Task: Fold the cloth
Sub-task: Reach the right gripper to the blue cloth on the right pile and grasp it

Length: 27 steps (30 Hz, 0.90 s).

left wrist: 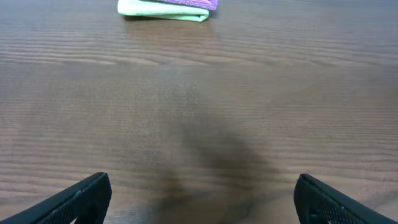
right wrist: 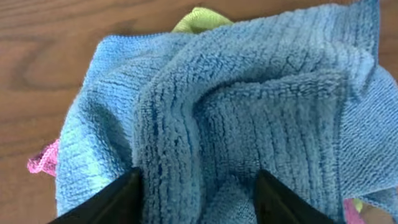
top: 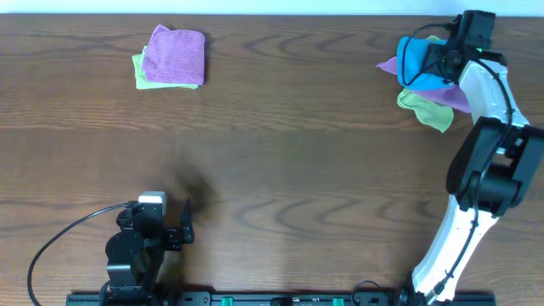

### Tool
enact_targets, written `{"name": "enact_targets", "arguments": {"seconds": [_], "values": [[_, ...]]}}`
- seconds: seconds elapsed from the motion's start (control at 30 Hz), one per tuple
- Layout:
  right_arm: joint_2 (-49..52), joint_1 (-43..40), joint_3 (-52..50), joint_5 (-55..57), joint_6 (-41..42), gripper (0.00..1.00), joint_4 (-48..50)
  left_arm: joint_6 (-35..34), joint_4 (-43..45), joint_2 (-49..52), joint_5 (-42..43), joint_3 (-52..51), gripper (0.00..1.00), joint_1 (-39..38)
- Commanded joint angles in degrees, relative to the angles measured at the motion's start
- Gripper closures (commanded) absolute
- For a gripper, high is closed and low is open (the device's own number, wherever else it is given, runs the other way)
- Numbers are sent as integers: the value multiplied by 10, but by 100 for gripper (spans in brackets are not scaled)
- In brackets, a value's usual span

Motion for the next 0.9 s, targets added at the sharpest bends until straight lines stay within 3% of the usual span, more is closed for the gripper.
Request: {"name": "enact_targets", "arguments": {"seconds": [0.0, 0.07, 0.13, 0.17, 0.27, 0.33, 0.4, 0.6, 0.87], "values": [[3, -4, 10, 1, -1, 46, -2, 8, 0, -3, -2, -6, 5, -3], [3, -4, 10, 1, -1, 44, -6, 8, 0, -3, -2, -6, 5, -3], [3, -4, 10, 1, -1, 18, -11, 8, 0, -3, -2, -6, 5, -3], [3, -4, 10, 1, -1, 20, -15, 8, 0, -3, -2, -6, 5, -3], [4, -5, 10, 1, -1, 61, -20, 8, 0, -3, -2, -6, 5, -3], [4, -5, 10, 1, -1, 82, -21, 8, 0, -3, -2, -6, 5, -3], [4, -5, 10, 1, -1, 97, -21, 8, 0, -3, -2, -6, 5, -3], [-12, -5, 12, 6, -2, 99, -18, 8, 0, -3, -2, -6, 5, -3], [-123, 13, 12, 9, -21, 99, -48, 8, 0, -3, -2, -6, 5, -3]]}}
